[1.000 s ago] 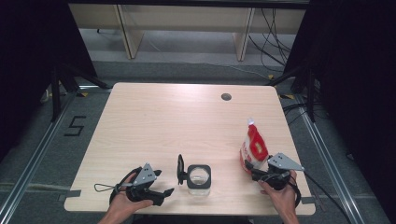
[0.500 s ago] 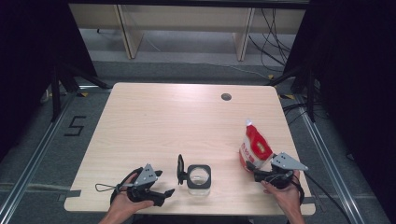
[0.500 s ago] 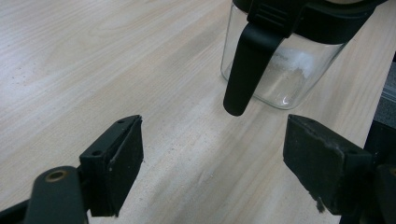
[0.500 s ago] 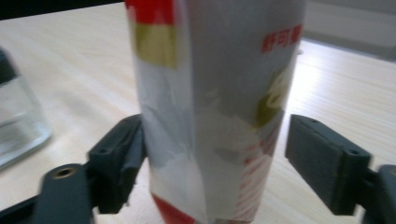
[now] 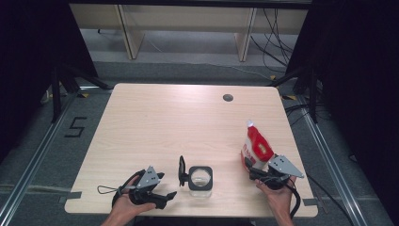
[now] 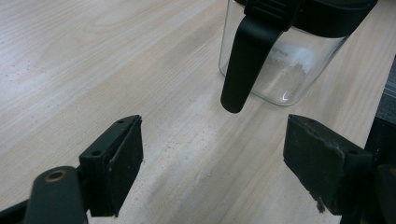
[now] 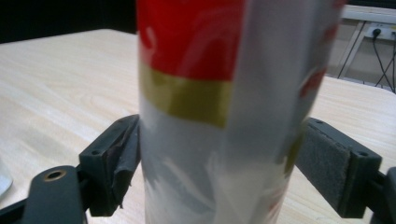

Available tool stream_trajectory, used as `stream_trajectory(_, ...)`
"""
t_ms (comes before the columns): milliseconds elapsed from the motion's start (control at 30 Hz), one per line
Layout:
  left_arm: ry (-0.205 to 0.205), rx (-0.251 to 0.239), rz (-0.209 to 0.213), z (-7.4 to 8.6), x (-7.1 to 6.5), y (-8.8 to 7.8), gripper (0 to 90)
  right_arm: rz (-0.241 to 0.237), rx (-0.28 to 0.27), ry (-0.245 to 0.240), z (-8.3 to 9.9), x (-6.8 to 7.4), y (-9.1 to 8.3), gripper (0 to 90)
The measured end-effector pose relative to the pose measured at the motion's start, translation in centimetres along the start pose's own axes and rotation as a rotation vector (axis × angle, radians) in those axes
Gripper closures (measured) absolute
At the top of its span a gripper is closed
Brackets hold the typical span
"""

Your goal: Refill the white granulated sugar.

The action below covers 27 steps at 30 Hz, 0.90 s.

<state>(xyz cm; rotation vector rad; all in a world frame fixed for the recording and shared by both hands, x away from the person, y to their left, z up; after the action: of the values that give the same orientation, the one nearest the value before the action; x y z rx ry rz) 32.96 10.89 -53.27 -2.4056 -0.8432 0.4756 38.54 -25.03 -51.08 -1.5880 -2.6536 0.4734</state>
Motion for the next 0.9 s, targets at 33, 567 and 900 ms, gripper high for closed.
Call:
stream_trajectory(33, 0.007, 0.006, 0.004, 0.0, 0.0, 0.0, 19.6, 0.006, 0.000, 0.026, 0.1, 0.1, 0.0, 20.4)
stream_trajectory(567, 0.014, -0.002, -0.006, -0.1, 0.2, -0.1, 19.6, 0.031, -0.049, 0.040, 0.6, -0.1, 0.8, 26.3)
stream_trajectory(900, 0.009, 0.001, 0.001, 0.0, 0.0, 0.0, 19.5, 0.038, -0.068, 0.028, 0.7, -0.1, 1.3, 28.0)
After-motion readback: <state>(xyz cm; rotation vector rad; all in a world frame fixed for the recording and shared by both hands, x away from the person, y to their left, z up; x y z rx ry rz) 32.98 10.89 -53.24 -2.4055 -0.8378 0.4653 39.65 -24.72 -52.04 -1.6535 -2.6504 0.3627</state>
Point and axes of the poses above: each handheld gripper's, and its own axes: y roughly forward along the jaws, z roughly out of its underside, x roughly to its left, the point moved 5 cm from there along y, roughly forward along the jaws, and after that the axes turned 6 degrees about -y, right-handed, at the moved point
